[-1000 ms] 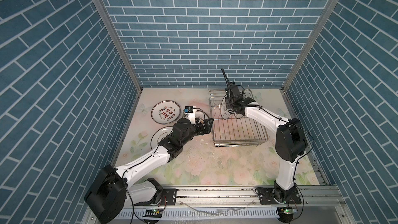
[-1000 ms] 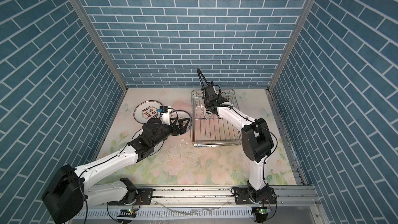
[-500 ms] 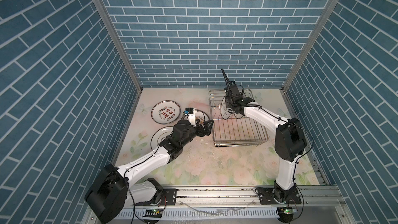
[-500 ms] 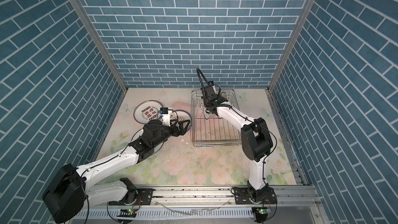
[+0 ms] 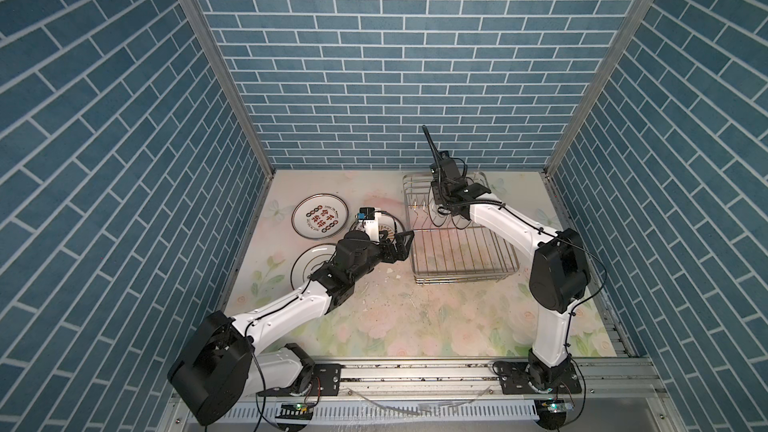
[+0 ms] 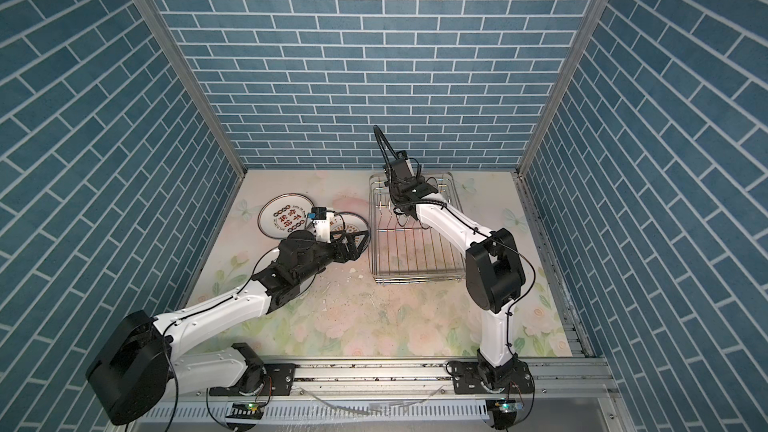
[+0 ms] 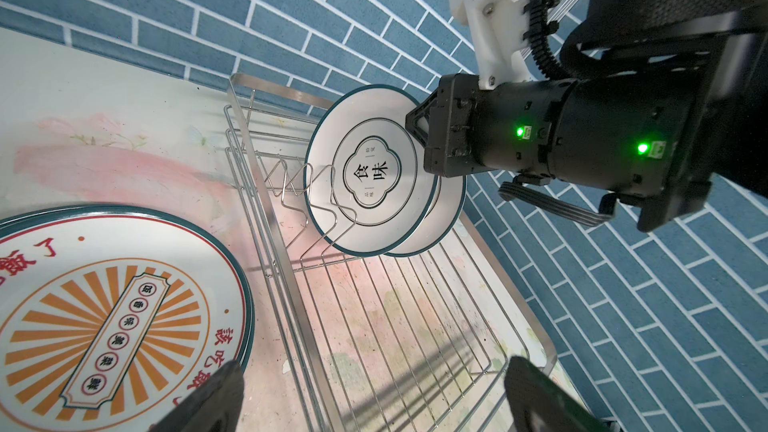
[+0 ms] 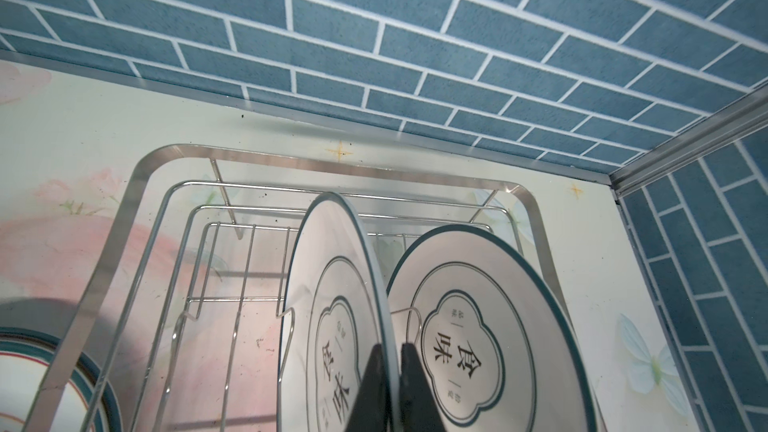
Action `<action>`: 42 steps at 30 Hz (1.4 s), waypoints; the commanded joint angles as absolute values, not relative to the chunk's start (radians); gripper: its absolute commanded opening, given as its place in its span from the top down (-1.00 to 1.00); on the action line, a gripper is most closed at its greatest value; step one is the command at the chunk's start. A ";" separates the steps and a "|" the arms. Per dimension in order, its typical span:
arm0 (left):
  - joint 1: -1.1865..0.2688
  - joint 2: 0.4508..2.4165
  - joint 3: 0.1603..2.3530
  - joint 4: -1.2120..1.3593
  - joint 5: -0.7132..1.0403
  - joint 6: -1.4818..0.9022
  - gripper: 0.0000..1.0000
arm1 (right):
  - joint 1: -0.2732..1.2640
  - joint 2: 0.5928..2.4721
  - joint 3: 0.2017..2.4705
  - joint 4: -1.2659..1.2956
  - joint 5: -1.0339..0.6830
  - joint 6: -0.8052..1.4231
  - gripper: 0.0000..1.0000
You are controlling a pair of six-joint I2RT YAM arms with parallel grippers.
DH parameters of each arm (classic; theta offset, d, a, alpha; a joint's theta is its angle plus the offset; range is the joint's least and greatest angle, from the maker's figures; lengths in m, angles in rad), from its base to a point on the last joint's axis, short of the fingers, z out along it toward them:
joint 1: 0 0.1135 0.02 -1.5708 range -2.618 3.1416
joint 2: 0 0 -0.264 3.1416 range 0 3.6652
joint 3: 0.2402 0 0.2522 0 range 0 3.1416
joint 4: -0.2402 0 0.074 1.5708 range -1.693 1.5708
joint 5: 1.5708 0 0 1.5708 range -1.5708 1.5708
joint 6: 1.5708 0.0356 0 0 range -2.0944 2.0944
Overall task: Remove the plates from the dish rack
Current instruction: 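Close the right gripper on the nearer cloud-emblem plate's rim in the rack, then lift the cloud-emblem plate out of the rack toward the left gripper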
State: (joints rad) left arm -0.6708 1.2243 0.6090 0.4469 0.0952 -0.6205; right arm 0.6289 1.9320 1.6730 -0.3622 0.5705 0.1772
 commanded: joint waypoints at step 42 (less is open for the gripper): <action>-0.666 1.149 0.589 0.576 0.272 -0.702 -0.77 | 0.431 1.098 0.982 0.138 -0.550 0.418 0.88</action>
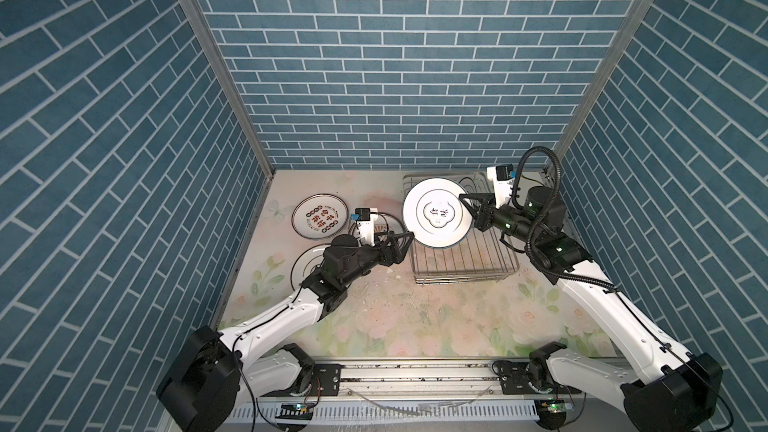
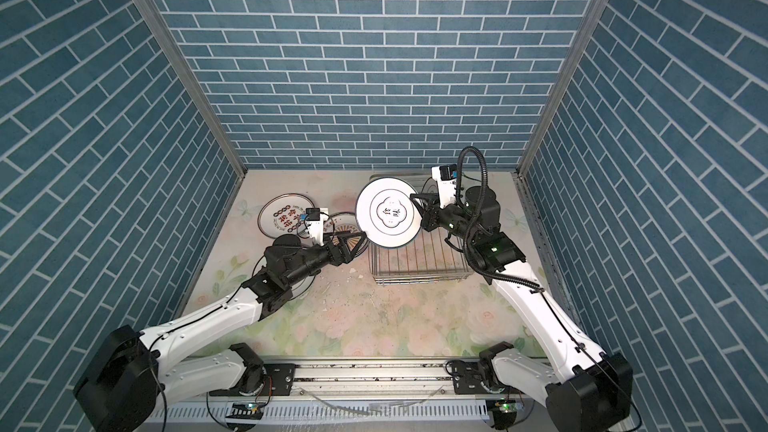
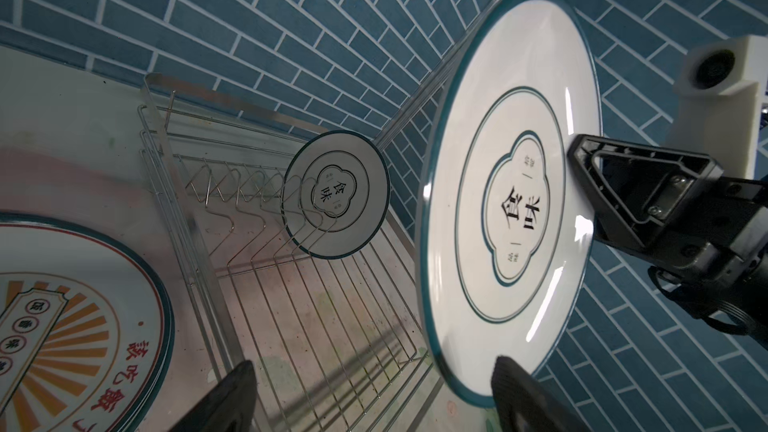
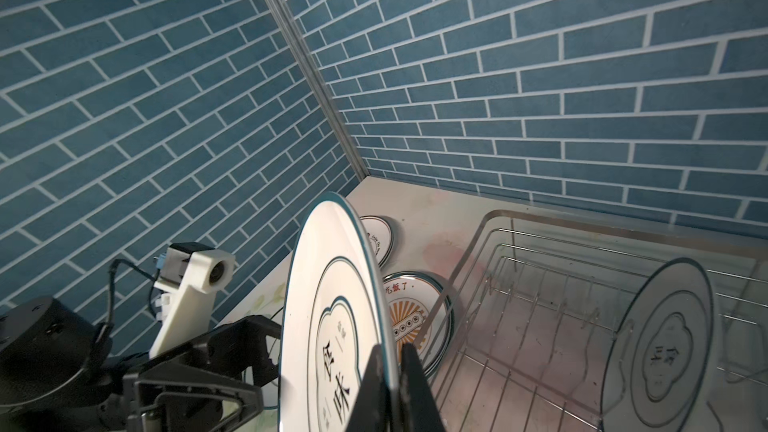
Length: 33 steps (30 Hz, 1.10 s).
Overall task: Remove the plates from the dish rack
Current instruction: 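Lift the cloud-emblem plate out of the rack toward the left gripper, then grasp the rim of the plate with the left gripper while the right holds it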
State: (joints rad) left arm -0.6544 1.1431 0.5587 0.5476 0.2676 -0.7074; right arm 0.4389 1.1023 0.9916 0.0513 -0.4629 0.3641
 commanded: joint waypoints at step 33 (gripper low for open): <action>-0.687 1.215 0.568 0.681 0.226 -0.812 1.00 | 0.424 1.141 0.884 0.263 -0.561 0.430 0.70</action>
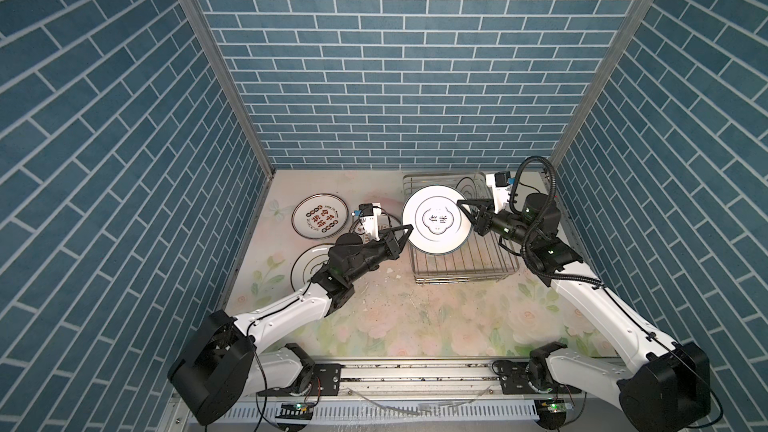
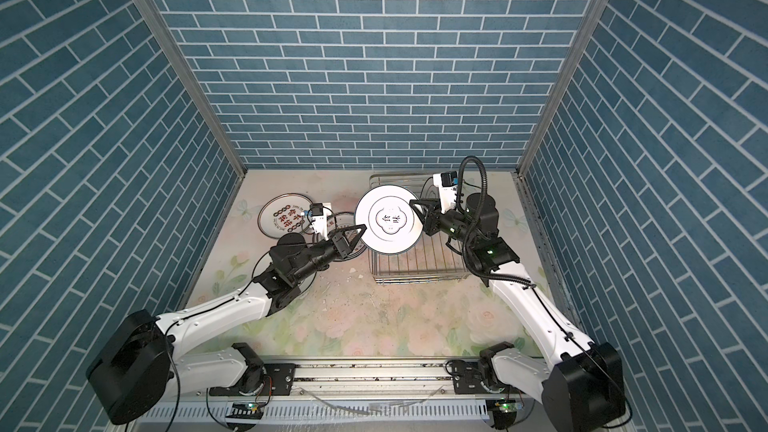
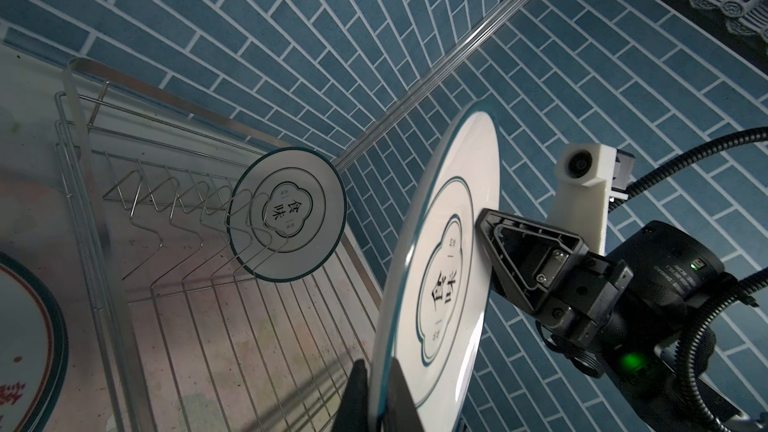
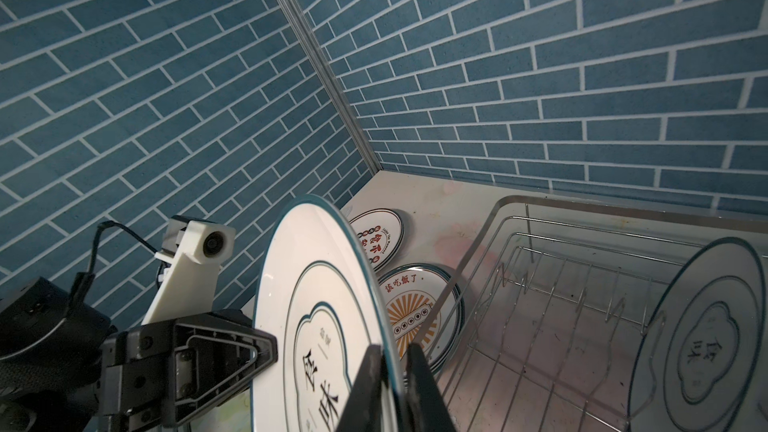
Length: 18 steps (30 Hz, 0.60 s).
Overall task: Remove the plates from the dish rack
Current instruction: 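Grasp the rim of the plate with the left gripper while the right holds it, then carry the plate toward the table with the left gripper while the right withdraws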
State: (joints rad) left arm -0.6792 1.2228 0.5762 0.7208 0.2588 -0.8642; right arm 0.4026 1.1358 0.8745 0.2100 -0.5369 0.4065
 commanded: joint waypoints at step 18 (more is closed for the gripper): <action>-0.687 1.186 0.546 0.660 0.174 -0.820 1.00 | 0.424 1.190 0.918 0.274 -0.635 0.457 -0.97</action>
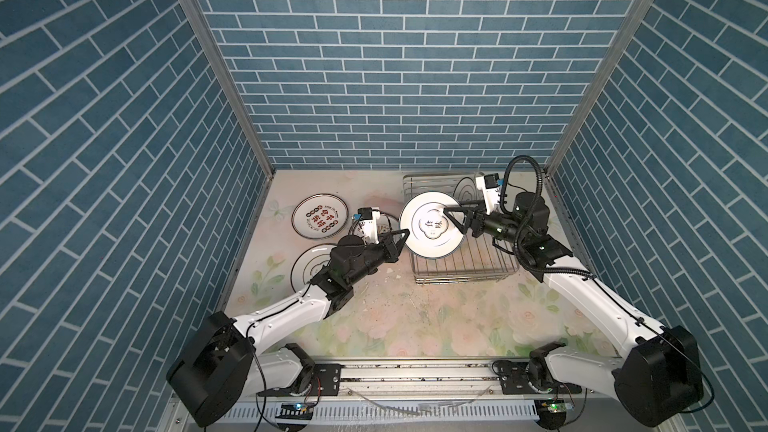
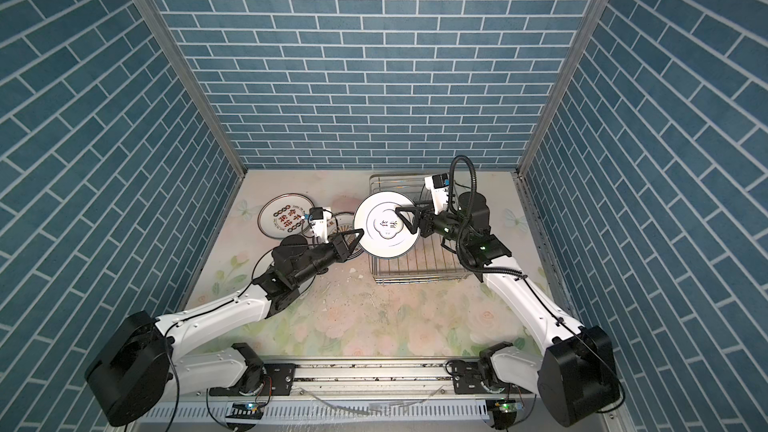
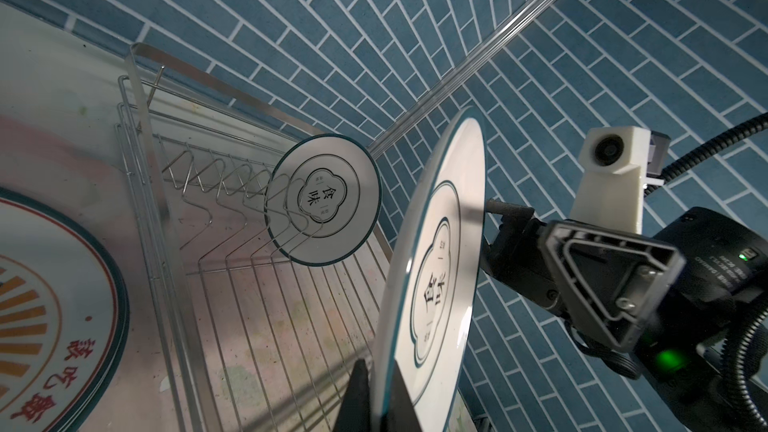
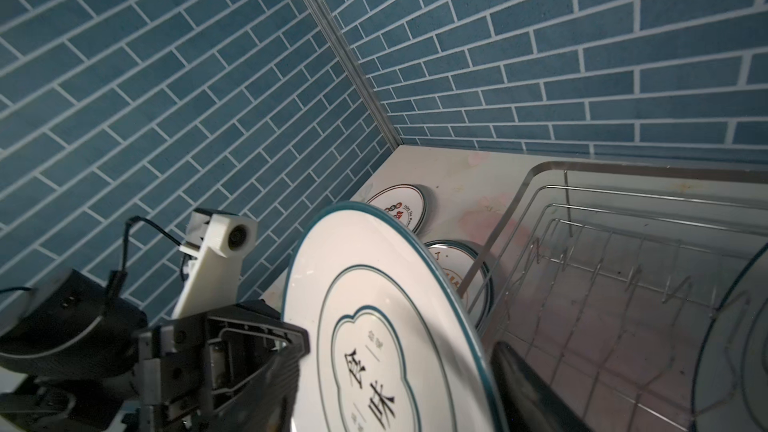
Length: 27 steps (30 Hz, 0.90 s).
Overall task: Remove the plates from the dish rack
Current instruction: 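Carry the plate toward the table with the left gripper while the right withdraws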
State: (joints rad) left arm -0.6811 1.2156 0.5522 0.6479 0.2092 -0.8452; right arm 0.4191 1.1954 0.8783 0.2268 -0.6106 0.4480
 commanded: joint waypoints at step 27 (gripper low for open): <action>-0.511 0.739 0.421 0.250 -0.008 -0.838 1.00 | 0.763 1.224 1.019 0.056 -0.318 0.025 -0.98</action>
